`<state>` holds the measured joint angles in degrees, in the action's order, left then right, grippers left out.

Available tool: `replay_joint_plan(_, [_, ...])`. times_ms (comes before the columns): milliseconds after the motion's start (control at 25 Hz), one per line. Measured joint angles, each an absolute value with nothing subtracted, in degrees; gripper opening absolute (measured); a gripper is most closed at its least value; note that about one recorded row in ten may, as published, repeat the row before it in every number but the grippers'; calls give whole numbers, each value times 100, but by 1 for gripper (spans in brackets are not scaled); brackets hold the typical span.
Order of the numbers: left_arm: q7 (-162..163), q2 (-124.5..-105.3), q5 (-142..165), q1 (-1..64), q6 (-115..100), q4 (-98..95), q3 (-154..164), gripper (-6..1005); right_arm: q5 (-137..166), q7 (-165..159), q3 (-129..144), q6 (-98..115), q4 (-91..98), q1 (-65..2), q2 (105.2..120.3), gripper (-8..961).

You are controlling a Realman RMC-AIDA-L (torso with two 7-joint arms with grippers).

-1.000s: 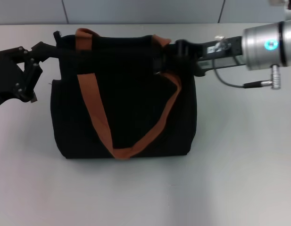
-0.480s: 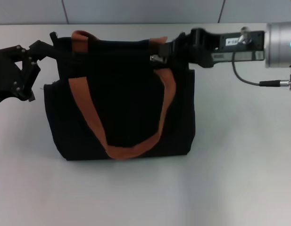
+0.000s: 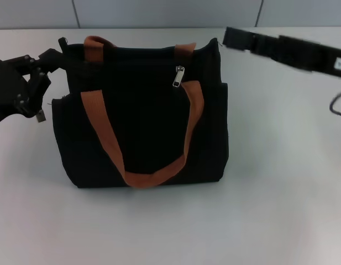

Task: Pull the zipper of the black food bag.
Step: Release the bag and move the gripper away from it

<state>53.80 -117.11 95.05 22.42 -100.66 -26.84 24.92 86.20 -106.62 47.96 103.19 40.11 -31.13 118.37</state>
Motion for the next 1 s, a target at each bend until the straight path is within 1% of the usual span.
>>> replay_joint_plan(80, [5684,-11674,9514,2243,-10060,-2703,2586,14,8623,-9723,4795,10634,3827,-3012,11841,474])
replay_joint_plan(160, [5805,-11652,9519,2236,-10059,-2703,2622,15,8630,-9305,4797,10762,3742,-2961,11843,514])
replay_joint_plan(200, [5805,-11652,9519,2236,-10059,-2703,2622,16,8661,-8392,4822,10976,3555,-2820,11850,534])
replay_joint_plan(240, [6021,-11605,9527,2198,-10030,-2686,2679,17,8686,-7967,4839,11061,3446,-2732,11848,554])
replay_joint_plan(360, [6123,-11586,9527,2160,-9969,-2685,2697,18,8819,-7315,4857,11192,3271,-2638,11847,615])
replay_joint_plan(520, [6245,-11544,9529,2084,-9906,-2698,2807,20,9903,-5766,4869,11361,2814,-2497,11890,695])
replay_joint_plan(720, [6235,-11521,9528,2062,-9891,-2690,2964,23,10564,-4641,4869,10903,2108,-2442,11906,733])
replay_joint_plan(920, [6268,-11495,9528,2067,-9852,-2716,3072,26,10597,-4359,4866,10628,1823,-2439,11923,733])
replay_joint_plan(1000, [6368,-11453,9654,2096,-9767,-2719,3123,27,10598,-4359,4865,10614,1812,-2438,11923,733])
